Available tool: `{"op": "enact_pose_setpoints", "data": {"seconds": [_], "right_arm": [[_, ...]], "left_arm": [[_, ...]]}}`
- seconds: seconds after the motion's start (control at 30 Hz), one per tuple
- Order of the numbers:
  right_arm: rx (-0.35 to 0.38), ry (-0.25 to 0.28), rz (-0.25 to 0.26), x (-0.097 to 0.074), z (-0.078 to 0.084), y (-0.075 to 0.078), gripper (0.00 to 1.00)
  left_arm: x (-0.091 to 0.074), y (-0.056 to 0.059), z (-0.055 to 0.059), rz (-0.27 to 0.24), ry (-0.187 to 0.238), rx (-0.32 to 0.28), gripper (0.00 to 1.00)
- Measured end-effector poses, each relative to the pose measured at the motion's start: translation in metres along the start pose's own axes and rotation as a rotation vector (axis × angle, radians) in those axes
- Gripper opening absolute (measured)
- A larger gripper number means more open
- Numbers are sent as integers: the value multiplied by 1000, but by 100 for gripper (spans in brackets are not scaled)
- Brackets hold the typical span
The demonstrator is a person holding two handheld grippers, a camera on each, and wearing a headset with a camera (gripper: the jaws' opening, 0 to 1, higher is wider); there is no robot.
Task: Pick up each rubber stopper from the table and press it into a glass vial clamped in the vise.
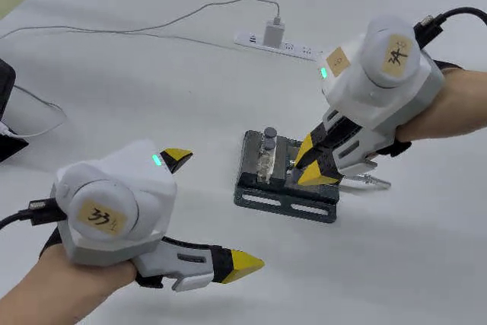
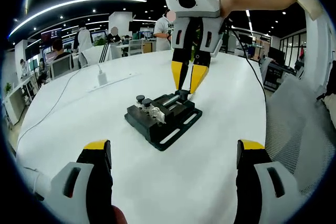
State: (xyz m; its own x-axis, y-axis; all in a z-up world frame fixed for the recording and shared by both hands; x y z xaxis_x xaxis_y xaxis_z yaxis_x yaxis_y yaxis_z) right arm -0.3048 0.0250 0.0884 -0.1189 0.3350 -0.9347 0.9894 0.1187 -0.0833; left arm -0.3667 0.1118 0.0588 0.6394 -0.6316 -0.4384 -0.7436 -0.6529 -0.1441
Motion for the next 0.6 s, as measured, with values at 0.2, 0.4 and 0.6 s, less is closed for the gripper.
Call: {"op": "enact_pose_setpoints", "data": {"seconds": [0.2,0.4,0.6], "right_arm": [[-56,-46,-3,3,-6,10,5],[-166,-98,-16,7,-9,20,5],[-268,-123,-34,10,-14,28,5]], "left_arm": [[-1,-2,0,-5,1,-6,99],[-1,-2,2,-2,-1,-7,99],[1,-1,3,6,-2,-10,99]]}}
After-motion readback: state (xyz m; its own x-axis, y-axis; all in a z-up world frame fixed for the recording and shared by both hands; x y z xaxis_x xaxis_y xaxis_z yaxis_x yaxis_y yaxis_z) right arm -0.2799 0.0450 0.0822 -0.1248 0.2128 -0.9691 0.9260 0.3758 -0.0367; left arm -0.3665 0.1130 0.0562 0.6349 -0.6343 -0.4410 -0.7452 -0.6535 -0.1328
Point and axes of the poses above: the centre of the closed fingertips' face, and the gripper's own axes: x roughly forward along the fingers, y roughly to its right, z roughly out of its underside, the point moved 3 cm from there along -x, roughly backward along the fingers, and after that the axes turned 12 degrees about x, right-handed, at the moved point
